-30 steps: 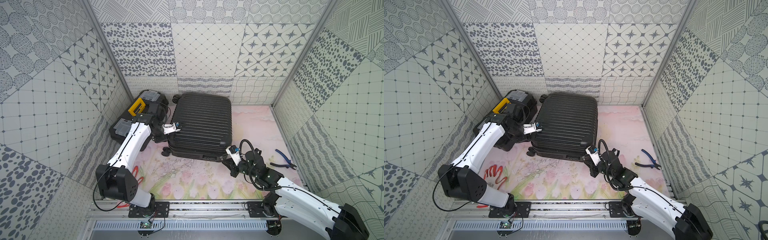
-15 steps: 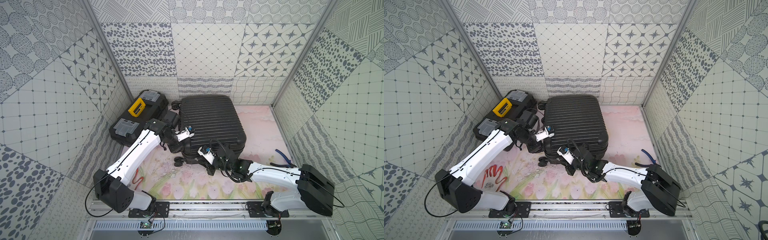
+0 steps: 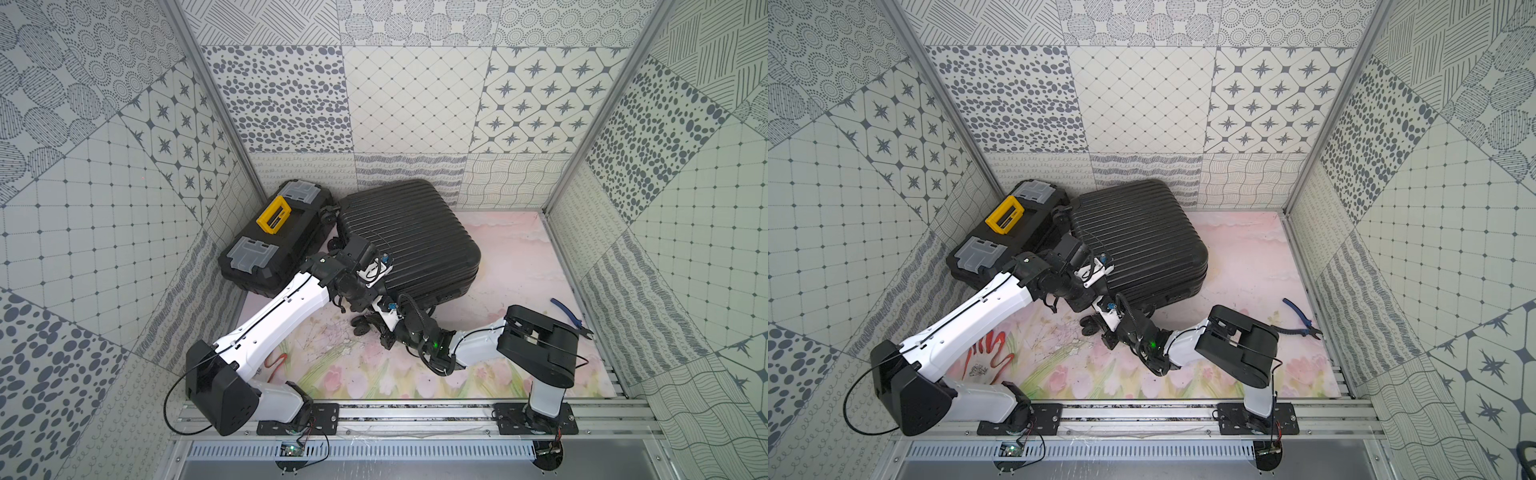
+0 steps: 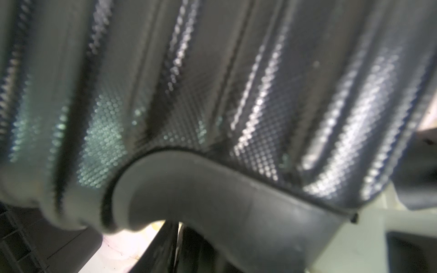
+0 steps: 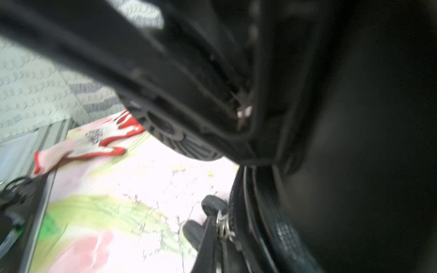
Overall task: Close the suitcase zippers
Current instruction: Zip the zipper on the suitcase, then reset both arms
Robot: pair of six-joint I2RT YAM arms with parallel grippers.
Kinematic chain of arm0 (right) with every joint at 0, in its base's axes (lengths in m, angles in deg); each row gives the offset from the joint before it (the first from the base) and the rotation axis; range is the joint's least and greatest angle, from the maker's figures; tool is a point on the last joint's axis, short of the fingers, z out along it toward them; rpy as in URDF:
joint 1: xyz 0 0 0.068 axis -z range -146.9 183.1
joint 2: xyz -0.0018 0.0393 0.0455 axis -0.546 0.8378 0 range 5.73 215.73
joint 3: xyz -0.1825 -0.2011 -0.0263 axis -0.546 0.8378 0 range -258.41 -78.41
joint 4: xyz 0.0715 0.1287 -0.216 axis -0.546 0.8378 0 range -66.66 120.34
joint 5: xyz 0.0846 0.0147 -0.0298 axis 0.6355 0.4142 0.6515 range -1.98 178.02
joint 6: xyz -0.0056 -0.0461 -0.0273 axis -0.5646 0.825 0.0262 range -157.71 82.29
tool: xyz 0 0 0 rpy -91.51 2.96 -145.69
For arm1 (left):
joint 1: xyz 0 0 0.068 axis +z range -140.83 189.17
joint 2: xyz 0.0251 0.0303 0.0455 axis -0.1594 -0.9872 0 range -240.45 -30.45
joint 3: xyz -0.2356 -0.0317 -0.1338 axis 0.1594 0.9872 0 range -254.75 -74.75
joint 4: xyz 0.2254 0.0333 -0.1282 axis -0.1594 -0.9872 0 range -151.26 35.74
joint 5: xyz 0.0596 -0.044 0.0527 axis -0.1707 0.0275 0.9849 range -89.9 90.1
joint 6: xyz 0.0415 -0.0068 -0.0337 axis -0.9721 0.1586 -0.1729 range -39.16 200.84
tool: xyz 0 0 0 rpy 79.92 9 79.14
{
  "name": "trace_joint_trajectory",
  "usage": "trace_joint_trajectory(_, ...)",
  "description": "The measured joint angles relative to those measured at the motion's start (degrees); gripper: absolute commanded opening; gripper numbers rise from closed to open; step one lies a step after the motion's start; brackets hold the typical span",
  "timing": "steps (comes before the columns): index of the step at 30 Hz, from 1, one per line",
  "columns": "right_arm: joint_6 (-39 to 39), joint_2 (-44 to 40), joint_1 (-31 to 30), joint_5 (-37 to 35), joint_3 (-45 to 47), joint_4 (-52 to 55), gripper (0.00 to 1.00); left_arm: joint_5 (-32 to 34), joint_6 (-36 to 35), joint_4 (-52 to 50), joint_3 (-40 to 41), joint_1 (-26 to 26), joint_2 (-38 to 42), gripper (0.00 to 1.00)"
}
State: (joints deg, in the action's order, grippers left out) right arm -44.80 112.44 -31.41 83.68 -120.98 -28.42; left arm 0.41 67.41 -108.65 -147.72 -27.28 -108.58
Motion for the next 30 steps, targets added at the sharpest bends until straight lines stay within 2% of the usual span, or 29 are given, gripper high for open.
trace_joint_trajectory(2, -1.0, -0.5, -0.2, -0.5, 0.1, 2.0, 0.64, -0.7, 0.2, 2.3, 0.9, -0.3, 0.5, 0.53)
trace_joint_trajectory(3, -1.5, -1.8, 0.0, 0.2, 0.4, 3.1, 0.75, -1.0, 0.1, 3.3, 1.4, -0.5, 0.8, 0.72)
trace_joint_trajectory(4, -1.4, -4.0, 0.2, 1.3, 1.2, 5.0, 0.96, -1.6, 0.4, 4.4, 2.2, -0.6, 1.4, 0.83)
trace_joint_trajectory(5, -1.2, -7.5, 0.5, 2.2, 2.9, 8.7, 0.98, -1.9, 1.0, 5.8, 3.0, -0.6, 2.2, 0.97)
trace_joint_trajectory(8, -1.3, -20.1, 3.1, 6.0, 7.1, 20.8, 0.98, -2.8, 1.4, 10.0, 5.6, -0.6, 5.8, 0.98)
trace_joint_trajectory(14, -1.4, -45.8, 17.8, 7.5, 5.9, 44.8, 0.98, -2.1, -0.3, 8.3, 9.7, 0.8, 16.7, 0.98)
trace_joint_trajectory(16, -1.0, -51.8, 24.1, 9.6, 4.2, 51.7, 0.98, -0.2, -0.2, 8.4, 10.8, 3.4, 20.7, 0.98)
trace_joint_trajectory(20, 0.6, -58.1, 40.3, 14.2, 0.9, 61.2, 0.98, 5.4, 2.4, 10.1, 13.9, 13.0, 25.5, 0.98)
trace_joint_trajectory(23, 0.3, -59.1, 52.7, 15.8, 2.5, 60.2, 0.98, 9.3, 7.0, 13.9, 18.2, 19.8, 23.4, 0.97)
trace_joint_trajectory(26, -1.4, -58.5, 62.6, 15.4, 9.1, 52.1, 0.98, 11.6, 11.6, 20.5, 24.0, 23.3, 18.6, 0.98)
trace_joint_trajectory(28, -1.1, -56.2, 66.0, 13.5, 14.6, 45.9, 0.98, 13.0, 14.1, 26.2, 28.7, 24.2, 16.1, 0.98)
trace_joint_trajectory(30, 0.2, -52.1, 66.7, 11.0, 19.9, 39.4, 0.98, 15.0, 16.0, 32.8, 33.2, 24.3, 13.8, 0.99)
